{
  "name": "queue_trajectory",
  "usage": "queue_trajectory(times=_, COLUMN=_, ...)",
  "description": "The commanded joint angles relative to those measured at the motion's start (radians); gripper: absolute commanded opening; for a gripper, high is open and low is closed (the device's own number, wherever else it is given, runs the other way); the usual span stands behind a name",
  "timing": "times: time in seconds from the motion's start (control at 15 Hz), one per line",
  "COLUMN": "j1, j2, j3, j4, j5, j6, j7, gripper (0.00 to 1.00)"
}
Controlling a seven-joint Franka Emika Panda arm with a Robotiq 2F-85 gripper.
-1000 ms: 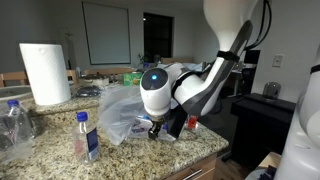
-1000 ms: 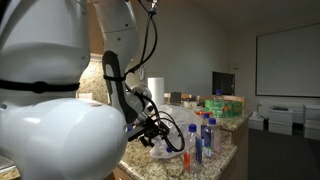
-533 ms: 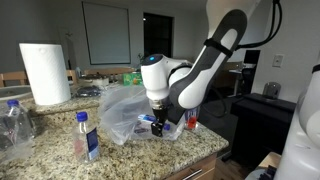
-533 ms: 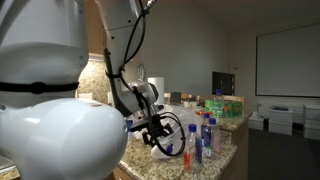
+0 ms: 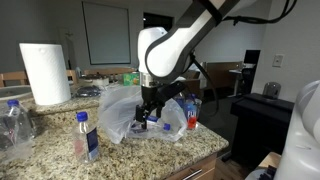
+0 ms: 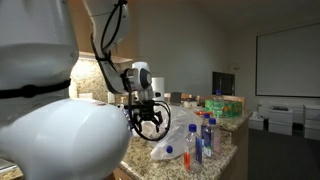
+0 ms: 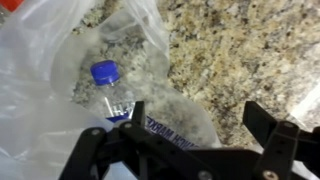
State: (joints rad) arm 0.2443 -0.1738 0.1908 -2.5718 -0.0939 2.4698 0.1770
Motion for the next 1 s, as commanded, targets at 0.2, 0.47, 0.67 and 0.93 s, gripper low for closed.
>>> queue_trajectory(times=0.2, j1=0.032, j2=-0.172, j3=-0.048, j4=0.045, j5=0.286, j6=-0.266, j7=-0.278, gripper=1.0)
queue_trajectory(times=0.47, j1=-0.031, j2=-0.256, j3=-0.066, j4=0.128, j5=0.173, j6=-0.445, j7=-0.253, gripper=1.0)
queue_trajectory(times=0.67, j1=-0.102, j2=-0.25, j3=-0.097, j4=0.195, j5=0.055, j6=-0.495, j7=-0.262, gripper=1.0)
queue_trajectory(times=0.93, j1=-0.168, j2=-0.191, j3=-0.184, j4=0.257, j5=-0.041, j6=-0.46, j7=-0.392, gripper=1.0)
